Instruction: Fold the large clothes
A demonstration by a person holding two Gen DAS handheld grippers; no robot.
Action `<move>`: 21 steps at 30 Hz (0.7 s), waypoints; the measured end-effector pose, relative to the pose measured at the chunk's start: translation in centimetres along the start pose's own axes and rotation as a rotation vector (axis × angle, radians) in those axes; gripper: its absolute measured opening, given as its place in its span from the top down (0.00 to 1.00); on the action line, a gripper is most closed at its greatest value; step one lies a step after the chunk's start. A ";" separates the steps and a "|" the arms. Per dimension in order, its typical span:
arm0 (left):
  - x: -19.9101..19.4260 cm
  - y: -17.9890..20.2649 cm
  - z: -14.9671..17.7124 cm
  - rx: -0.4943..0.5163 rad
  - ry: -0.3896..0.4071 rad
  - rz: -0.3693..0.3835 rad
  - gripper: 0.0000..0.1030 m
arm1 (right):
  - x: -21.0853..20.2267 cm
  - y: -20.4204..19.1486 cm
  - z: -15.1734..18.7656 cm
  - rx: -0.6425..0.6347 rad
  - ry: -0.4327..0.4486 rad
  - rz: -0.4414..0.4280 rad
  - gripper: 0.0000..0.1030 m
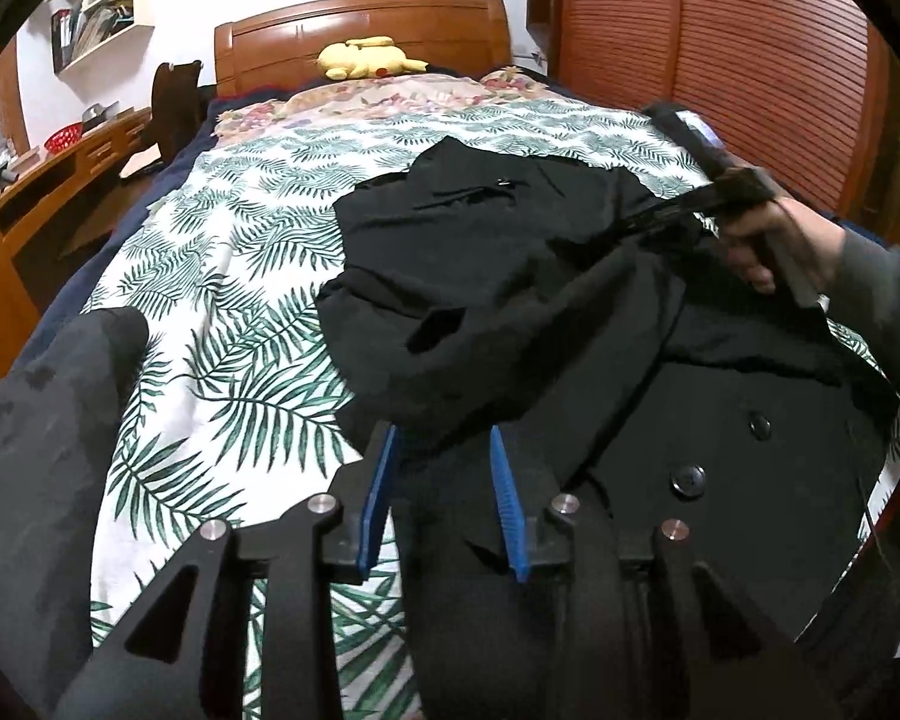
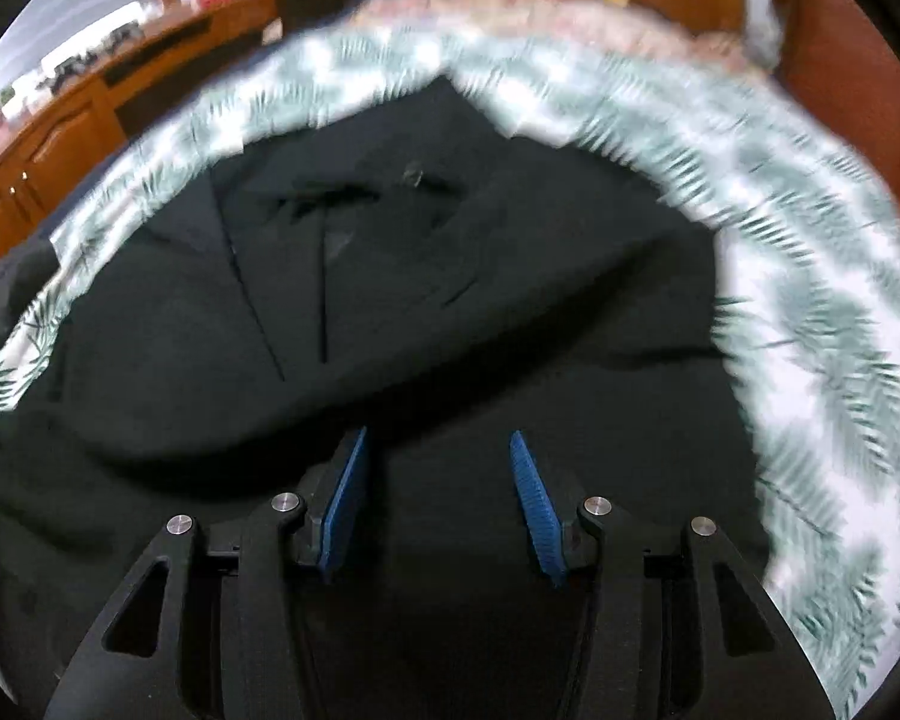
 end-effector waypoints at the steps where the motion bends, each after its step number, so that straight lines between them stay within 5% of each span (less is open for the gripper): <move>1: 0.0 -0.2 0.0 0.000 0.000 0.000 0.71 | 1.0 -0.1 -0.5 0.001 -0.025 0.003 0.52; 4: 0.3 -0.5 0.2 -0.003 -0.004 0.003 0.70 | 2.2 -0.8 -2.6 -0.015 -0.017 0.003 0.52; 7: 0.7 -0.6 0.4 0.000 -0.011 0.002 0.70 | 1.1 0.3 -4.4 -0.012 0.060 0.131 0.52; 12: 0.9 -0.5 0.5 -0.002 -0.012 0.006 0.70 | -2.6 1.4 -3.4 -0.028 0.114 0.106 0.52; 21: 1.5 -1.5 1.5 -0.026 -0.029 -0.003 0.69 | -2.7 4.5 3.6 -0.077 -0.051 0.133 0.52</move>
Point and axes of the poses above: each gripper's, at about its wrist camera, not at the fingertips, and x roughly the way its jaws point, y to its right, z to its underside, the point moved 7 cm from there along x, roughly the way its jaws point, and after that the axes turned 7 degrees about -x, right-handed, at the moved point
